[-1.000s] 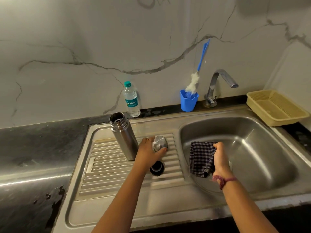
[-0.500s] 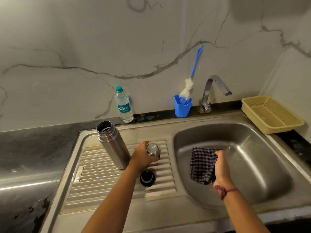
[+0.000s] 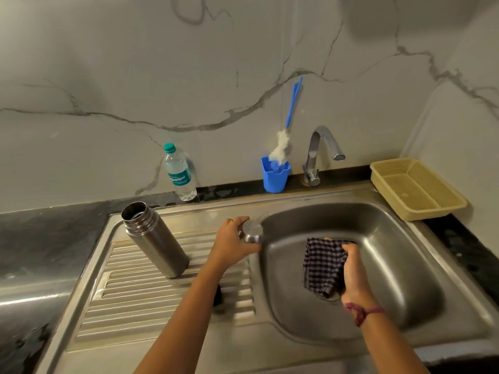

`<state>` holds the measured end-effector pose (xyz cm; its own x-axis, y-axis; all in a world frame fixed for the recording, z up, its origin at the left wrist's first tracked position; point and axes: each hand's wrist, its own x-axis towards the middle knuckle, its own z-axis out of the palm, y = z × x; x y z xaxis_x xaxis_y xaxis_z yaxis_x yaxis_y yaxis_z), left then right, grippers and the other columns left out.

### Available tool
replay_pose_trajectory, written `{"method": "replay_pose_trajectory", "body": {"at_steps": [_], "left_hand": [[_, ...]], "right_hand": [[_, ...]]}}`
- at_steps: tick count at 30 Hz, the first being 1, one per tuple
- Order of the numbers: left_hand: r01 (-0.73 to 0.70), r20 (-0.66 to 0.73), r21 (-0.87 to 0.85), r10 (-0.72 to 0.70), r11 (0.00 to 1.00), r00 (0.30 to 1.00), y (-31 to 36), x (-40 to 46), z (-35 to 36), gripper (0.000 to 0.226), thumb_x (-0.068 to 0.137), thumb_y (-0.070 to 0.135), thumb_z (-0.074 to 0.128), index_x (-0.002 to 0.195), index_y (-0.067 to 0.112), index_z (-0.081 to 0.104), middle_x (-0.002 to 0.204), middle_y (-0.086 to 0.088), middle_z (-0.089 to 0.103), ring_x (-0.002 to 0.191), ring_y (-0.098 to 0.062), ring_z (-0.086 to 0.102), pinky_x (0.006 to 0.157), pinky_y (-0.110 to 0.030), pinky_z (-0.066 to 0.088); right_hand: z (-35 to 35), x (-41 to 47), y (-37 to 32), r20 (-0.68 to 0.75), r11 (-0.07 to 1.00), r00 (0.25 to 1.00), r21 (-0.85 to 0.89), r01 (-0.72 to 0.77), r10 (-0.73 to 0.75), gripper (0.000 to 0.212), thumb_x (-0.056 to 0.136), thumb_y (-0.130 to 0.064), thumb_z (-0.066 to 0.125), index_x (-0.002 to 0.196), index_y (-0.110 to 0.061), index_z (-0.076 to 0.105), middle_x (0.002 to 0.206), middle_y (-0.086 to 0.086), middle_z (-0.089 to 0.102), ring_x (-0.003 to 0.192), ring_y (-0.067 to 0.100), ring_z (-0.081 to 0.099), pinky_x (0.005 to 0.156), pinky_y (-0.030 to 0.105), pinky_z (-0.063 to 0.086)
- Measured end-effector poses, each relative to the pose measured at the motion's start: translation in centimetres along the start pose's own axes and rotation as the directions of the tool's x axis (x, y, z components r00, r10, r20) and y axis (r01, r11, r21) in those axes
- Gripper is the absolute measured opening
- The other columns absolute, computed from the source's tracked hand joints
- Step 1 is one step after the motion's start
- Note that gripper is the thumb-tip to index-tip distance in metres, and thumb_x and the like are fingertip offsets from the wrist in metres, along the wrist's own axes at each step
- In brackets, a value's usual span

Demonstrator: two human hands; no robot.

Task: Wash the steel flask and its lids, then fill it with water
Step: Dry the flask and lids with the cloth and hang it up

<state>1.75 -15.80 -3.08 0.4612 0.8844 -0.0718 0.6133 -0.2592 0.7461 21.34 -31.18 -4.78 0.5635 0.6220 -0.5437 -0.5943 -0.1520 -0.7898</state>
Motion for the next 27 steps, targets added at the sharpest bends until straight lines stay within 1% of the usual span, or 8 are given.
{"method": "replay_pose_trajectory", "body": {"at_steps": [4,8,13,15,18,20,23,27], "left_hand": [[0.077,0.106,-0.223,-0.055,0.972,0.993,3.8,-0.9,2.8,0.071,0.07,0.021,0.086,0.131,0.027,0.051,0.119,0.001,0.06,0.102,-0.012,0.061,0.082,-0.021,0.051],[-0.021,0.072,0.1,0.014,0.995,0.997,5.5,-1.3,6.0,0.091,0.073,0.032,0.081,0.151,0.026,0.034,0.135,-0.001,0.041,0.118,-0.016,0.047,0.103,-0.032,0.044],[-0.009,0.087,0.043,0.006,0.999,0.996,6.8,-1.9,8.7,0.114,0.072,0.027,0.083,0.157,0.028,0.007,0.128,0.006,0.053,0.121,-0.016,0.05,0.11,-0.036,0.041],[0.007,0.081,-0.046,-0.003,0.999,0.997,7.5,-2.2,9.5,0.114,0.072,0.024,0.084,0.157,0.027,0.008,0.12,0.012,0.053,0.115,-0.012,0.053,0.106,-0.029,0.044],[0.047,0.043,-0.247,-0.038,0.968,0.998,8.7,-2.8,10.3,0.1,0.074,0.023,0.084,0.154,0.025,0.024,0.121,0.011,0.053,0.099,-0.003,0.058,0.076,-0.009,0.049],[0.068,-0.001,-0.345,-0.073,0.936,0.997,9.3,-3.1,10.7,0.082,0.074,0.025,0.084,0.143,0.029,0.038,0.121,0.01,0.055,0.096,-0.004,0.06,0.069,-0.01,0.05],[0.116,-0.022,-0.487,-0.144,0.866,0.989,10.1,-3.2,11.3,0.057,0.072,0.026,0.085,0.118,0.028,0.05,0.114,0.005,0.063,0.095,-0.009,0.065,0.072,-0.017,0.053],[0.116,-0.01,-0.431,-0.133,0.895,0.991,11.0,-3.0,11.1,0.055,0.072,0.026,0.084,0.113,0.025,0.048,0.106,0.006,0.063,0.089,-0.009,0.065,0.062,-0.013,0.05]], "right_hand": [[-1.7,-0.1,-1.1,0.028,0.999,0.999,0.016,0.029,-0.029,0.04,0.095,-0.036,0.036,0.105,-0.014,0.068,0.094,0.009,0.07,0.086,0.027,0.065,0.071,0.035,0.052],[-3.5,0.2,-1.9,0.031,0.998,0.998,-0.013,0.058,-0.057,0.041,0.096,-0.034,0.035,0.108,-0.012,0.068,0.097,0.013,0.071,0.093,0.031,0.064,0.082,0.043,0.051],[-4.9,0.3,-2.7,0.079,0.993,0.992,-0.062,0.101,-0.096,0.039,0.098,-0.032,0.035,0.109,-0.015,0.068,0.097,0.012,0.071,0.089,0.028,0.066,0.074,0.038,0.053],[-5.6,0.3,-3.2,0.085,0.991,0.99,-0.066,0.121,-0.115,0.038,0.098,-0.032,0.034,0.112,-0.017,0.066,0.1,0.012,0.07,0.089,0.027,0.066,0.073,0.037,0.053],[-6.0,0.4,-4.0,0.092,0.986,0.985,-0.066,0.156,-0.149,0.037,0.099,-0.032,0.034,0.117,-0.021,0.064,0.105,0.01,0.069,0.093,0.026,0.065,0.076,0.04,0.053],[-6.1,0.6,-4.6,0.091,0.983,0.983,-0.071,0.169,-0.162,0.038,0.098,-0.032,0.032,0.118,-0.022,0.063,0.106,0.009,0.068,0.094,0.025,0.064,0.08,0.042,0.053],[-6.3,0.9,-5.3,0.084,0.977,0.98,-0.101,0.189,-0.181,0.04,0.099,-0.033,0.03,0.121,-0.026,0.062,0.109,0.007,0.068,0.098,0.025,0.064,0.082,0.042,0.053],[-6.6,1.4,-5.9,0.086,0.972,0.977,-0.117,0.205,-0.196,0.04,0.098,-0.034,0.03,0.124,-0.027,0.06,0.112,0.006,0.067,0.102,0.025,0.063,0.086,0.044,0.052]]}}
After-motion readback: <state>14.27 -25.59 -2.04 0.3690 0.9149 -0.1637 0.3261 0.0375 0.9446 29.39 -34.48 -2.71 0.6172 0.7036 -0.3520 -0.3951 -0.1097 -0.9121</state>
